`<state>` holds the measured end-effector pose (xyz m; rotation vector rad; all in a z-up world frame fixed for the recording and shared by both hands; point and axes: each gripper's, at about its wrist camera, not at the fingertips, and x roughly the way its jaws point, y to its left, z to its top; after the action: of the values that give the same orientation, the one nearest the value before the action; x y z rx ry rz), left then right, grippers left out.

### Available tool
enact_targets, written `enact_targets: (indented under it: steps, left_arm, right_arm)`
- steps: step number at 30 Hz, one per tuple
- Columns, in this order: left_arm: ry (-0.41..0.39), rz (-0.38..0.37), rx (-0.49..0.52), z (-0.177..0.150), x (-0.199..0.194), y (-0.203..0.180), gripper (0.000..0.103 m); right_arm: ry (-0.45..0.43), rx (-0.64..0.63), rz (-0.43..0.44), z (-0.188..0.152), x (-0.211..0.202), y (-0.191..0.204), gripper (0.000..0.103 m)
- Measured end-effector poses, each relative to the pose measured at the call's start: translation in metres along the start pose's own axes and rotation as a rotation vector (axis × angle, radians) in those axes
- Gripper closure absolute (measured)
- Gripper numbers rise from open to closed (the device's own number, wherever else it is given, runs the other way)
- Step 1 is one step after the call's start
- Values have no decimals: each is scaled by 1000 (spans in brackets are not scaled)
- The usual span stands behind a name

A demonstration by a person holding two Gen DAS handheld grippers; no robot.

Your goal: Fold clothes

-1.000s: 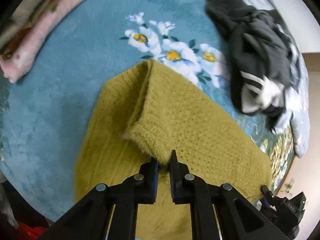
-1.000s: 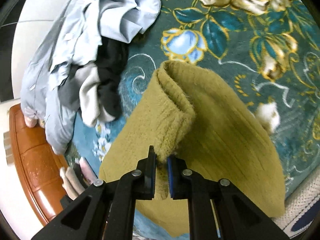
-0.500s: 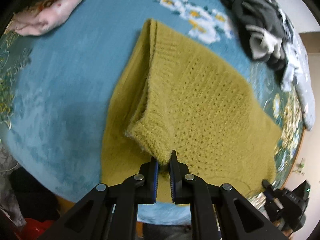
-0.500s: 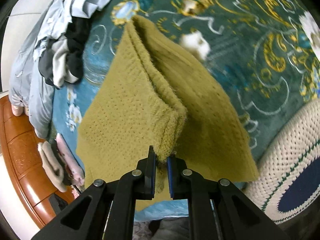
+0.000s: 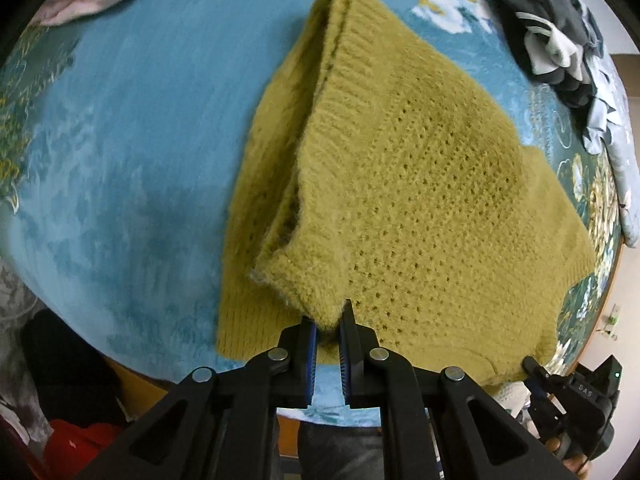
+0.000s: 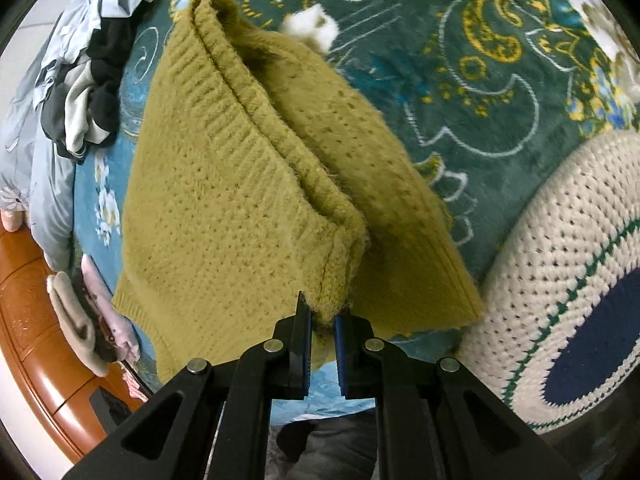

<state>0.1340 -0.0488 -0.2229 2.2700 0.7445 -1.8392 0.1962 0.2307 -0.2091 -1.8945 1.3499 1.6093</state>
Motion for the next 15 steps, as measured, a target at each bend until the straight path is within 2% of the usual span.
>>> enact_targets:
  steps: [8,15]
  left_arm:
    - [40,33,43,-8,15,5,93]
    - [34,19,94,-1,12,7,93]
  right_arm:
    - [20,22,-48,-2,13,-10,93]
    - [34,34,-52,4,19,-1,92]
